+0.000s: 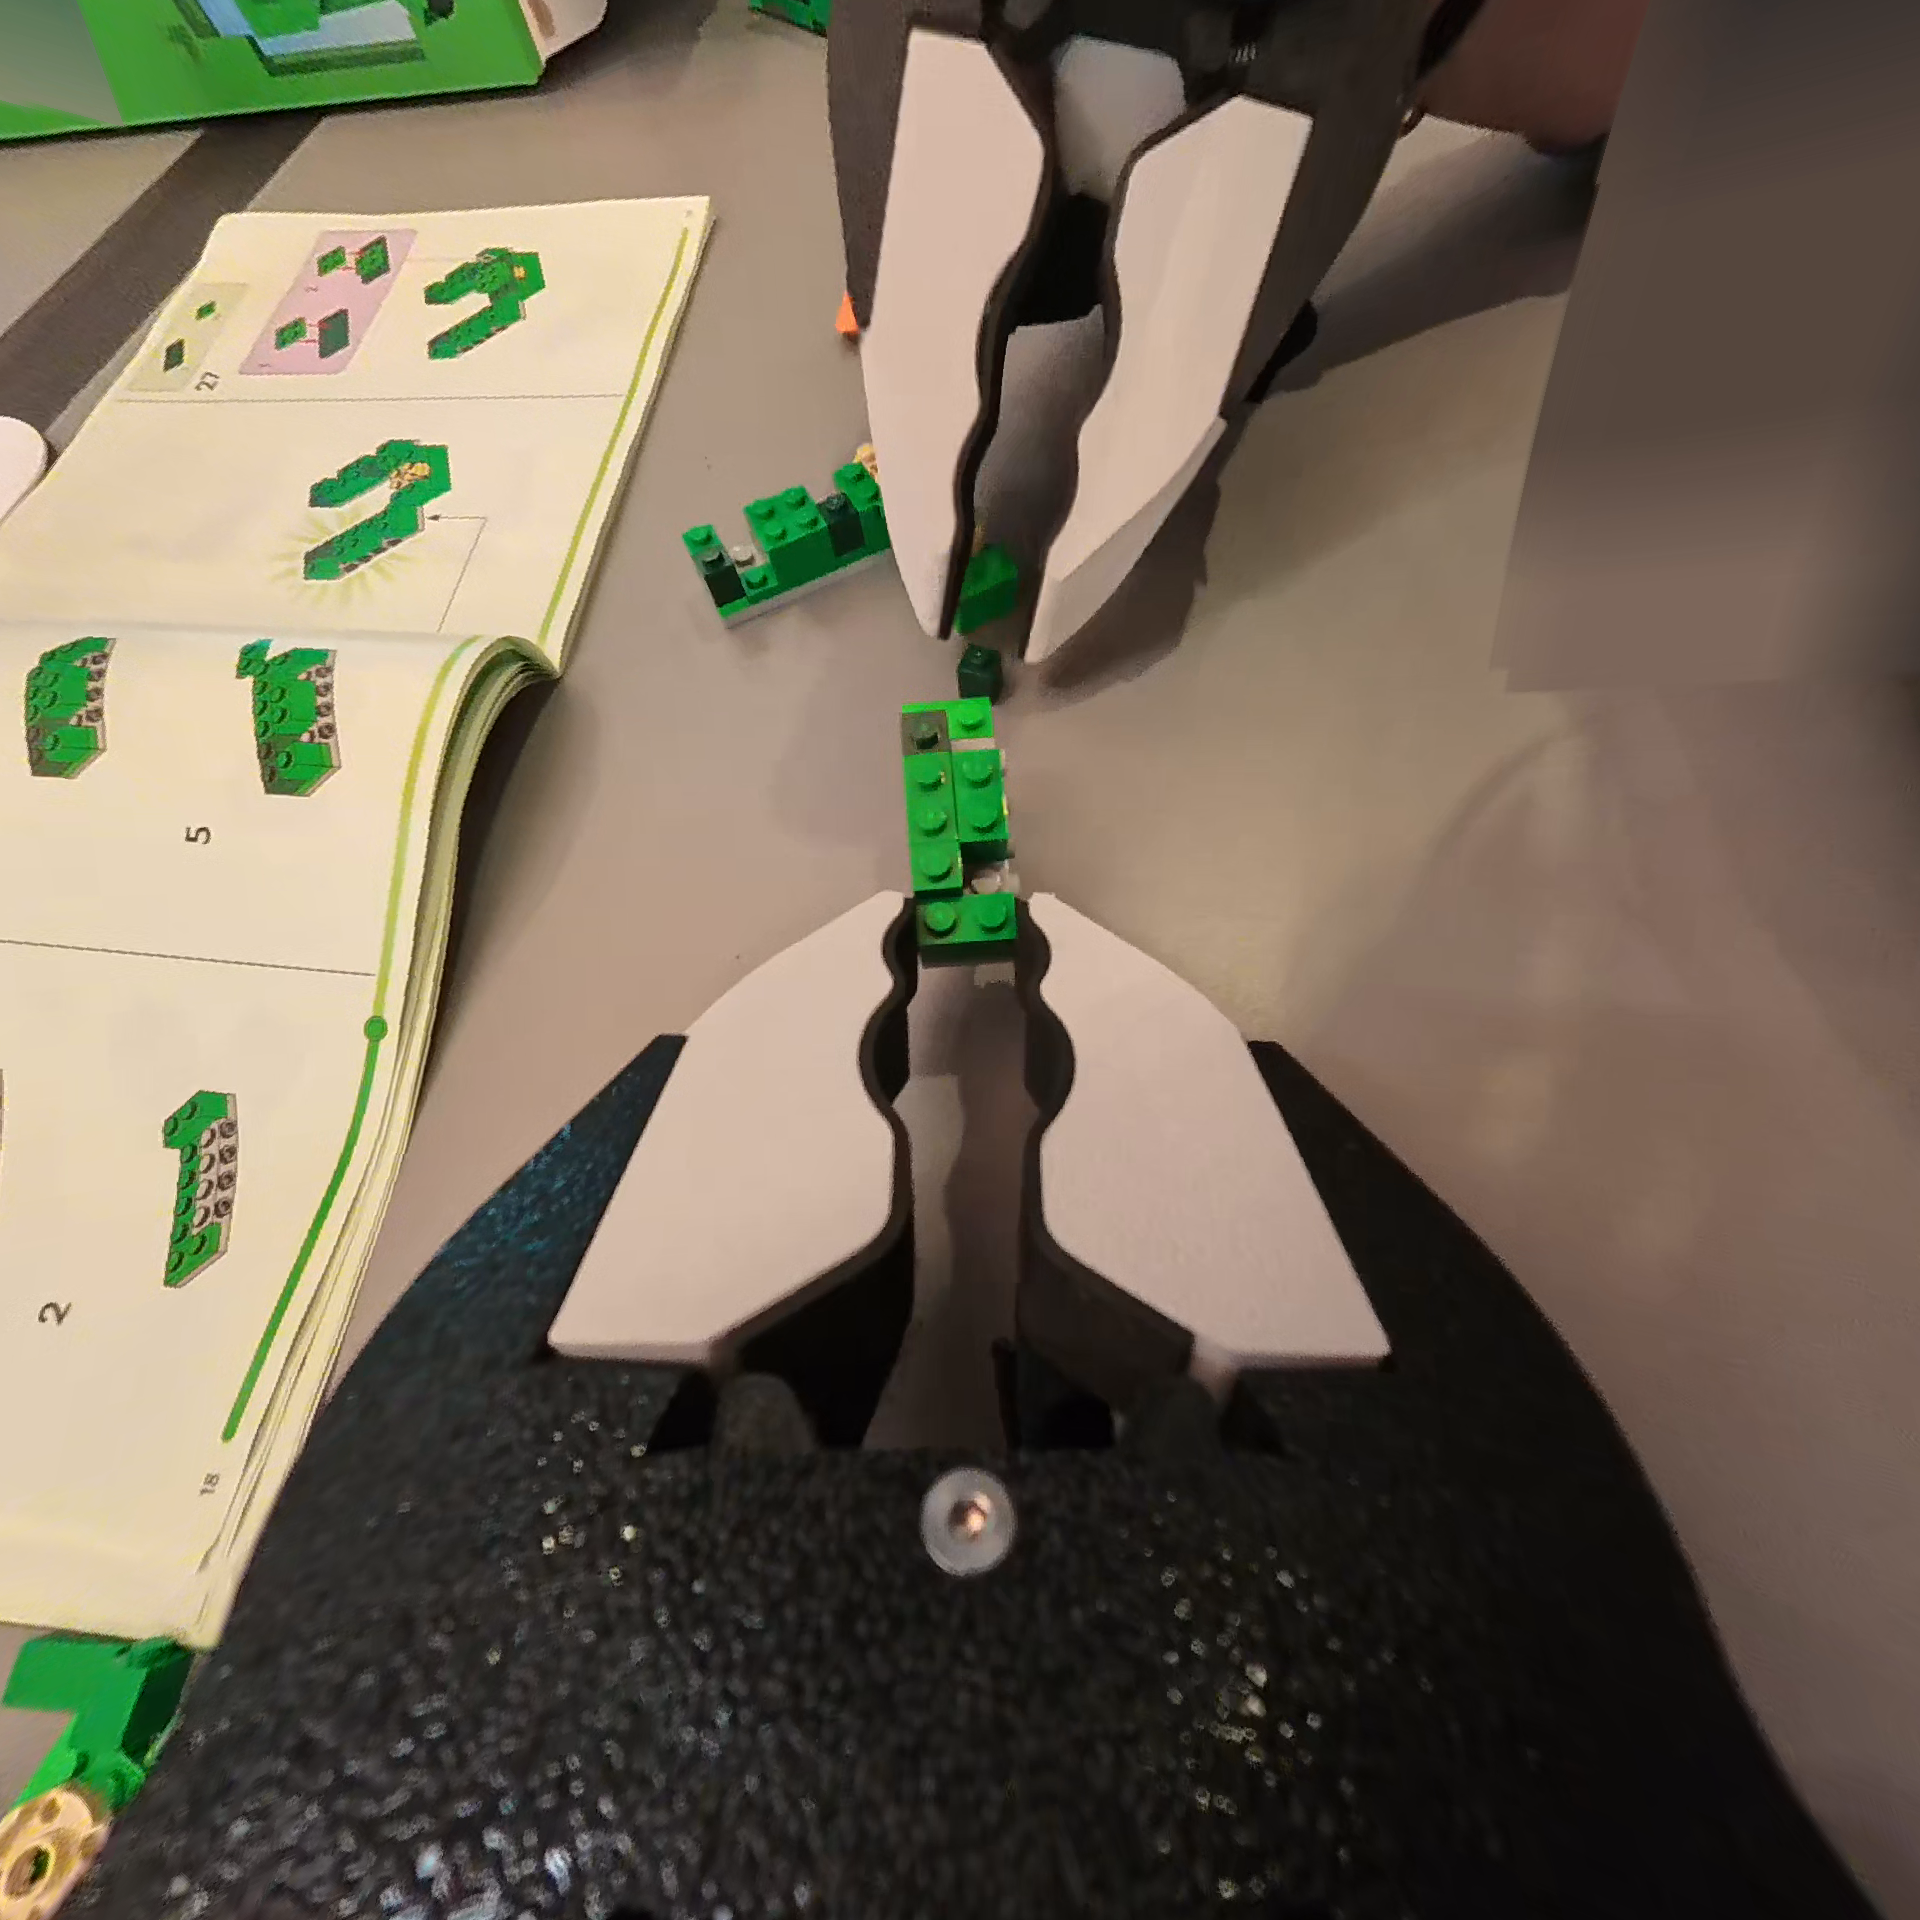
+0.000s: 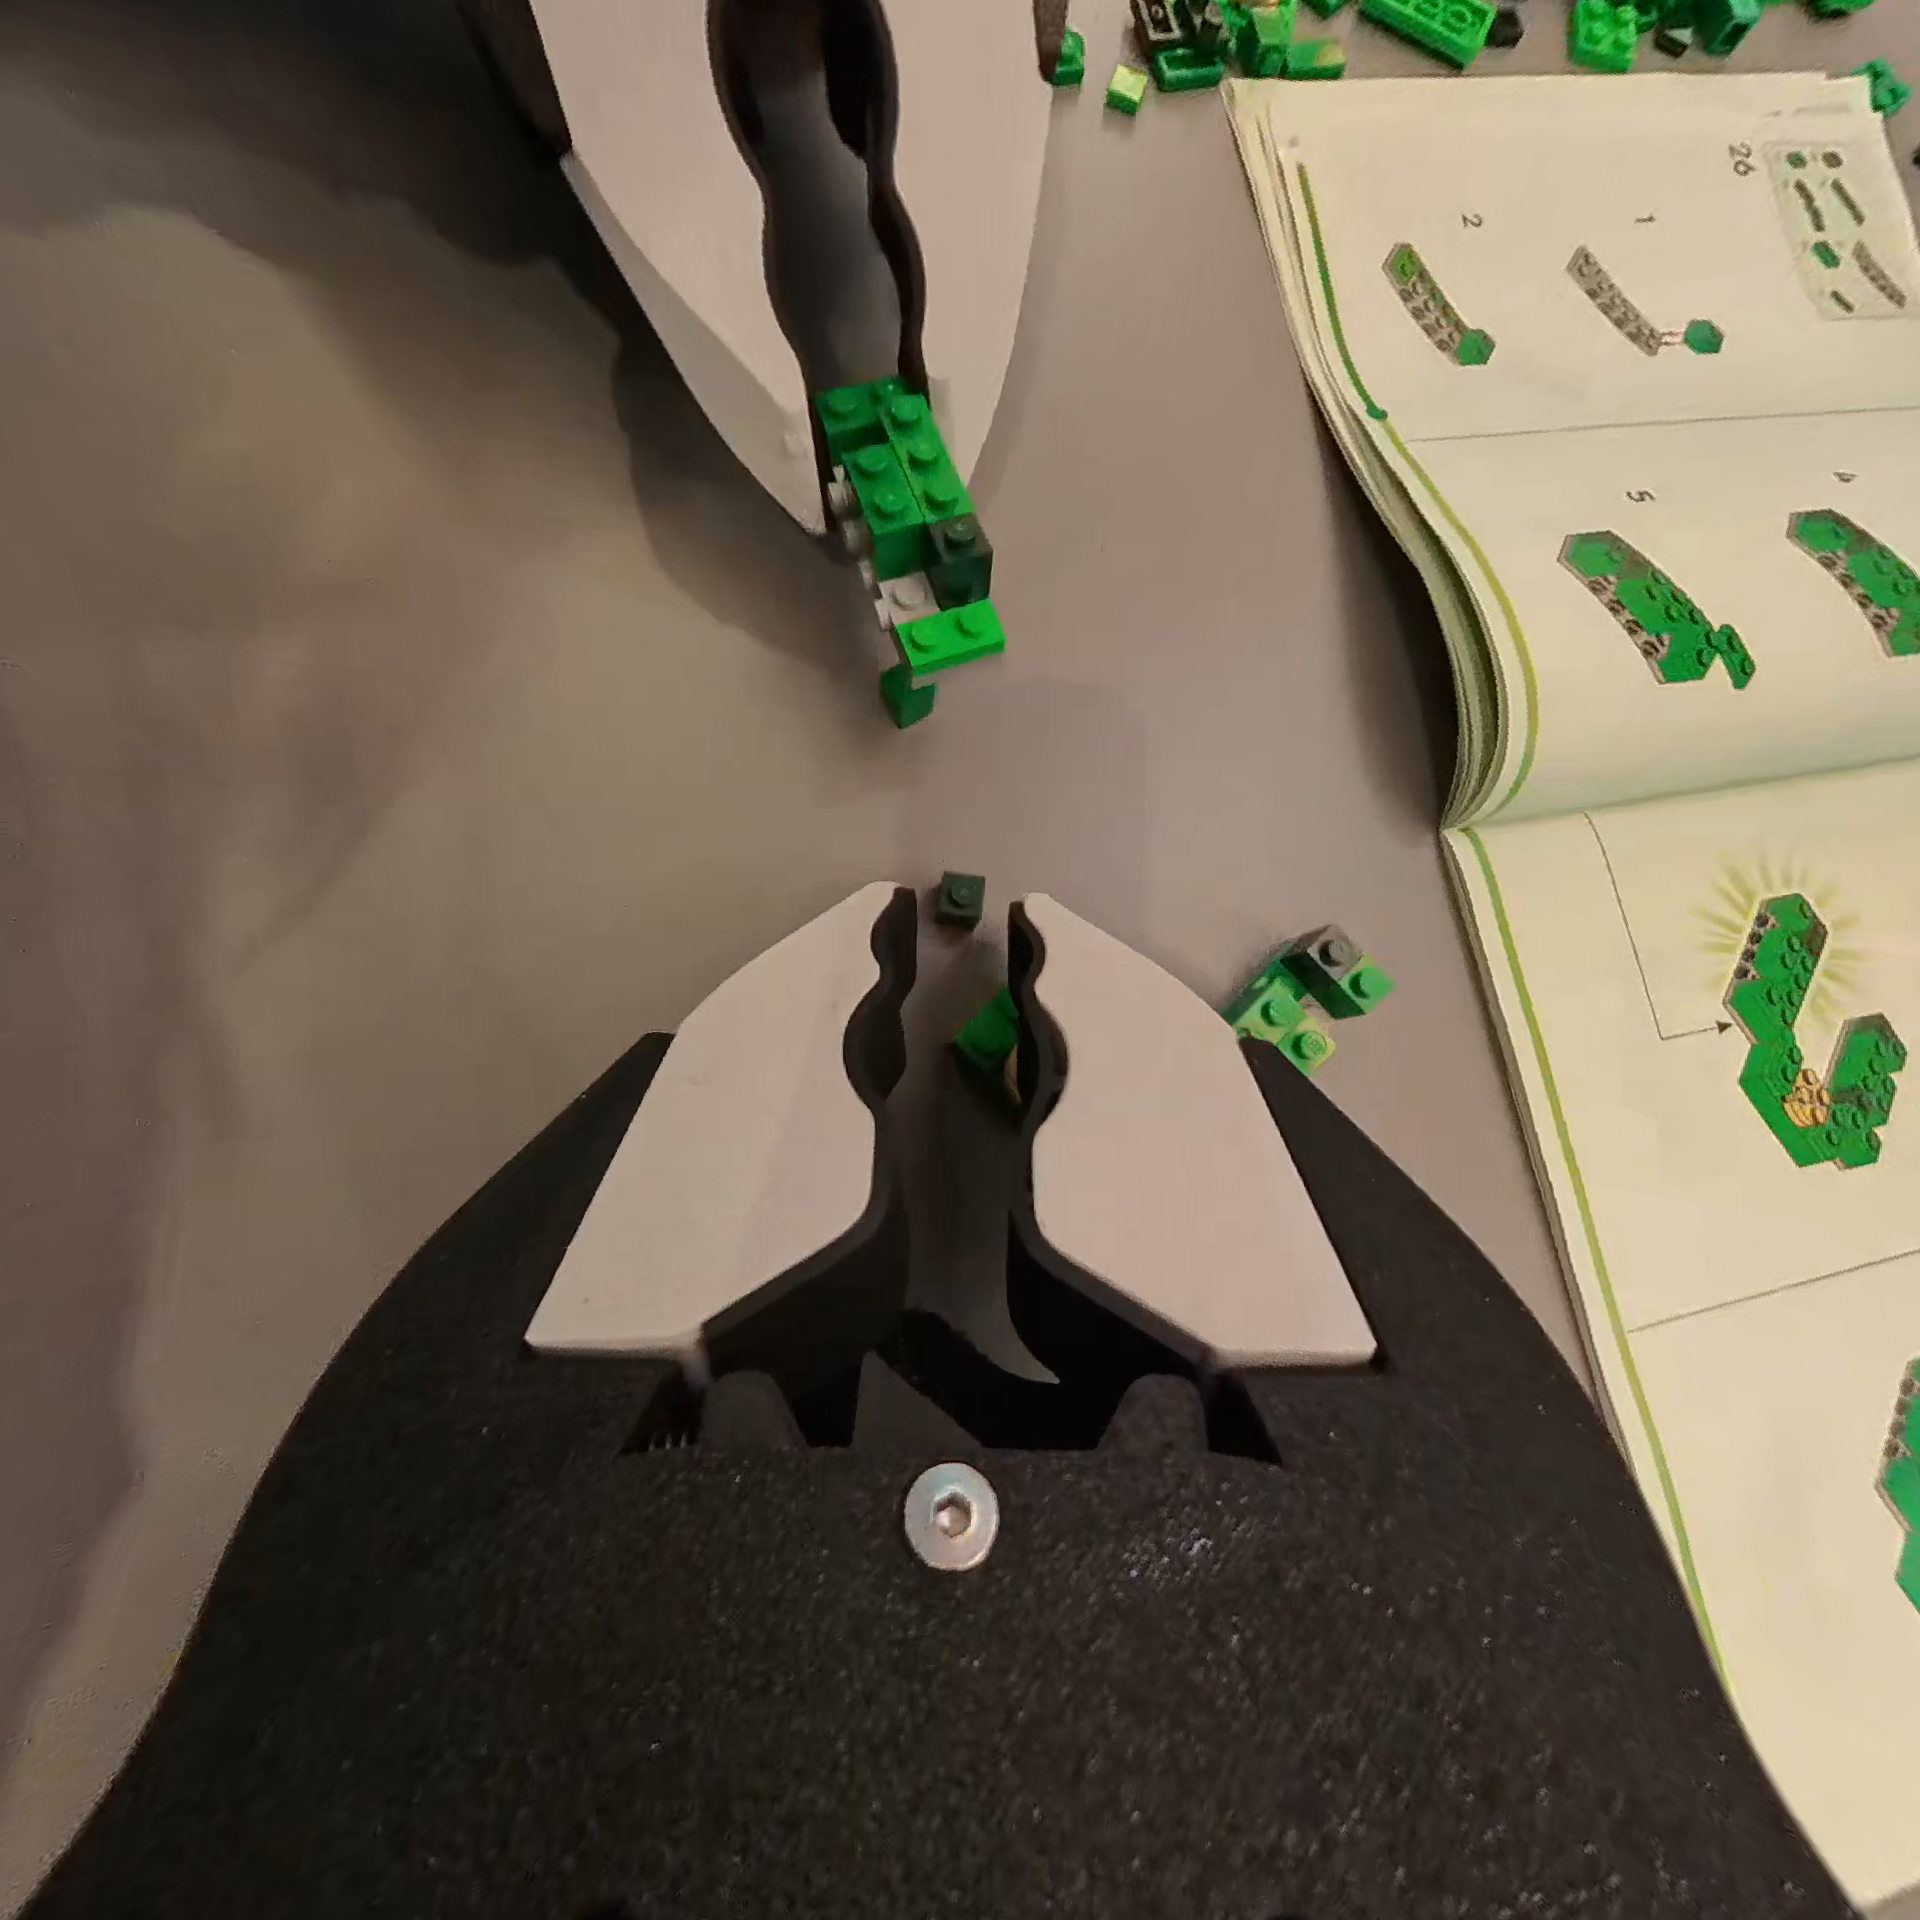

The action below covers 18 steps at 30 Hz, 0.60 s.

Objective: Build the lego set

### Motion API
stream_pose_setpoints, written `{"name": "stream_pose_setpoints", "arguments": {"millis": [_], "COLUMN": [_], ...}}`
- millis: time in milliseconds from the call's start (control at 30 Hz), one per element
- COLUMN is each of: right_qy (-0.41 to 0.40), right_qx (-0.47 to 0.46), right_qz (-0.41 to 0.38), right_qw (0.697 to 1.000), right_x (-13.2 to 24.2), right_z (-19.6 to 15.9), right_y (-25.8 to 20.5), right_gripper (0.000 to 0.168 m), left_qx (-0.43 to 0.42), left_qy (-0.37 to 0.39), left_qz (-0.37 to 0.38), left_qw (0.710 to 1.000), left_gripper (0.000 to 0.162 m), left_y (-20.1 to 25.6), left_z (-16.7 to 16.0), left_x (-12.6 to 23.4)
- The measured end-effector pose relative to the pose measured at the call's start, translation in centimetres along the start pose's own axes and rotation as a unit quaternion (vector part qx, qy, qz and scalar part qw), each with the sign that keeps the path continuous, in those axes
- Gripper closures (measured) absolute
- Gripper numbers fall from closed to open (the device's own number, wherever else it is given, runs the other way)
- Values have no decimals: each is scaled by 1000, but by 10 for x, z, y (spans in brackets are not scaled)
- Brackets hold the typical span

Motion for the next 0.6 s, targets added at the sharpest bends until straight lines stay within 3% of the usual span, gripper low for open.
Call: {"name": "stream_pose_setpoints", "arguments": {"millis": [33, 367, 600], "right_qy": [-1, -20, 15], "right_qx": [3, 19, 76], "right_qz": [-2, 13, 7], "right_qw": [1000, 1000, 997], "right_x": [-1, -3, 11], "right_z": [1, 4, 29], "right_y": [0, 2, 14], "right_gripper": [153, 161, 161], "left_qx": [2, -2, 5], "left_qy": [2, 4, -5], "left_qz": [-1, -2, 12], "left_qw": [1000, 1000, 1000], "left_gripper": [146, 146, 145], "left_y": [0, 1, -4], "left_z": [0, 2, -1], "left_x": [0, 2, 0]}}
Point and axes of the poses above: each gripper's, where its closed fingertips meet, x back along the fingers, z out of its top, y = z × x across the jaws, the point moved 2 cm from there along x, back along the fingers, and after that the axes turned 4 degrees about -y, right-handed, at the moved point
